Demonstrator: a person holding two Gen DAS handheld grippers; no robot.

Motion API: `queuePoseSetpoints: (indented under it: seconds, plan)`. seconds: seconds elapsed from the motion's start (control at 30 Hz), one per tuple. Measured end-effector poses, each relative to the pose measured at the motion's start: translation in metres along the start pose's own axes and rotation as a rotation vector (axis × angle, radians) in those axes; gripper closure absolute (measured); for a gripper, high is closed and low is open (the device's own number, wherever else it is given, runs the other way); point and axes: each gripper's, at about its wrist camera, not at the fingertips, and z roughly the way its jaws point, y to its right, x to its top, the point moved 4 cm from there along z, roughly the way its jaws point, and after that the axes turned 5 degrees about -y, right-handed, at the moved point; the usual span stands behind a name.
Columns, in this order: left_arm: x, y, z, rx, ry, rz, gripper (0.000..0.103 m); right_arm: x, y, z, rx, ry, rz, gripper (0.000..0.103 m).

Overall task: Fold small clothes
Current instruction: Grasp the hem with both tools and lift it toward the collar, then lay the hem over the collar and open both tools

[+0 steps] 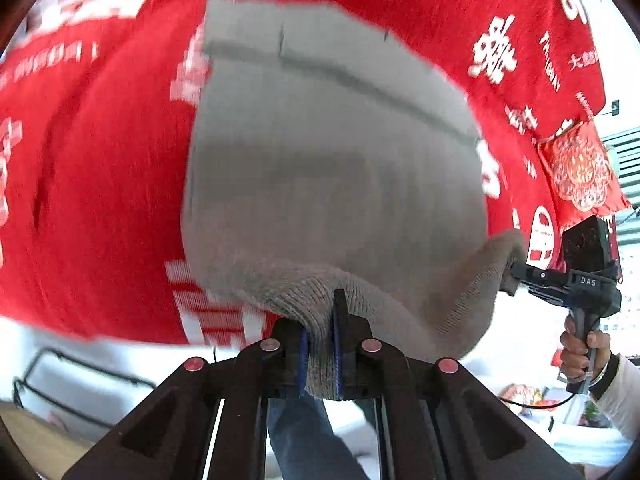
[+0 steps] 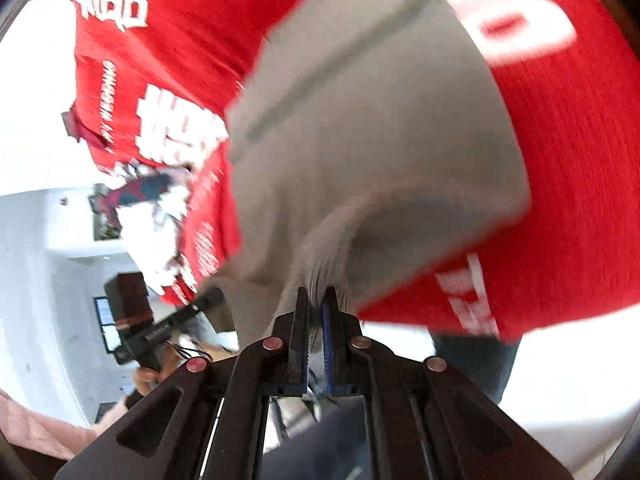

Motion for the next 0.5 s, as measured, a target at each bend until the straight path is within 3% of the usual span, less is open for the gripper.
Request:
queuePoseSetpoints:
  seconds: [0.2, 0.4, 0.5]
  plan:
    - [0.086, 0.004, -0.005, 0.009, 0.08, 0.016, 0.092, 0.085, -0.022, -0.02, 0.046, 0.09, 0.005, 0.098]
    - [0.17, 0.0, 0.022, 0.063, 0.084, -0.014, 0.092, 0.168, -0.013, -0.014, -0.032, 0.086, 0.022, 0.098]
    - [0.189, -0.001, 0.041, 0.103, 0.054, -0.028, 0.092, 0.196, -0.003, -0.003, -0.063, 0.072, 0.051, 0.098]
